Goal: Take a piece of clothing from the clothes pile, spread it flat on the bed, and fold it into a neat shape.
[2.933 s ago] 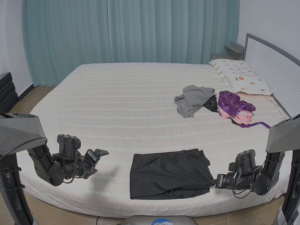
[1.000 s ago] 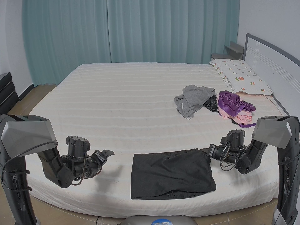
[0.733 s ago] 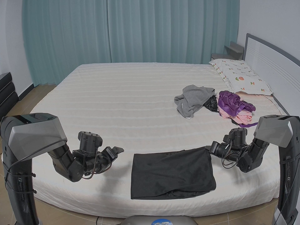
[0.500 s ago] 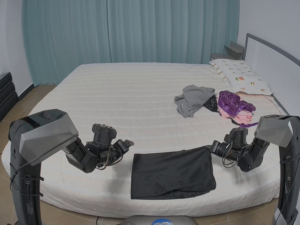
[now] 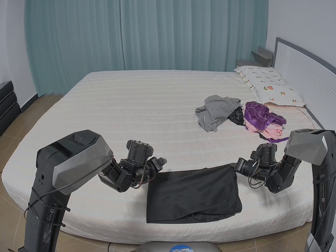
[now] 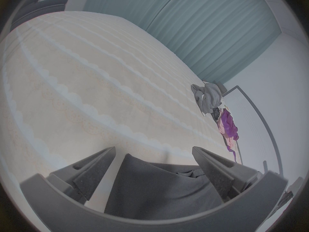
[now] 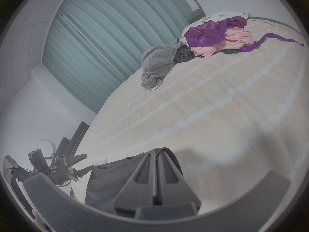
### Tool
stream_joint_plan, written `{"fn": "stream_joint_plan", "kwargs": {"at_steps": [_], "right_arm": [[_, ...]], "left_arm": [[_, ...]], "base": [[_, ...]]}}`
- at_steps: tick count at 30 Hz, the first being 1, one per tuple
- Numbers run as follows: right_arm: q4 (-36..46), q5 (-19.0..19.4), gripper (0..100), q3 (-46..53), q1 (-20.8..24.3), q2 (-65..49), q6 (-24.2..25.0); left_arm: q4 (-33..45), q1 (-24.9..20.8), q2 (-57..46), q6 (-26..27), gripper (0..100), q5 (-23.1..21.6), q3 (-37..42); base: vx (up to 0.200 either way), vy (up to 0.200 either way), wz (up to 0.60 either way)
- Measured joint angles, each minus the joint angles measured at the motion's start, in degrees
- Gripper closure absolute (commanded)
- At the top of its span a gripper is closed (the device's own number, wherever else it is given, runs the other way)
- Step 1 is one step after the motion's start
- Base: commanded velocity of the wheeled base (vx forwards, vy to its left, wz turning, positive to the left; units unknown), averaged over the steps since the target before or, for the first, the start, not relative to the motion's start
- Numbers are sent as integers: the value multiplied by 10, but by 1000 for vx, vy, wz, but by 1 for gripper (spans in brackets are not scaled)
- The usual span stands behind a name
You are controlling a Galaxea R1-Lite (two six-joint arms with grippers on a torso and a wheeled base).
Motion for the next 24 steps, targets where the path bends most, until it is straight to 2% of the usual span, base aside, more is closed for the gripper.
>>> {"fn": "stream_joint_plan", "kwargs": {"at_steps": [5,6,16,24], "right_arm": [[0,-1,100,0,0,0,0],[0,-1,100,-1,1,0,0],[-21,-1,100,2,1,0,-1],[-20,-1,100,0,1,2,-2]], "left_arm": [[0,-4,19,12,0,23,-18],[0,-5,21,13,100,23,-20],[38,-8,37,28,100,34,-42],[35,-7,40,24,100,73,-43]], "base": [[0,0,0],[0,0,0],[0,0,0],[0,0,0]]}}
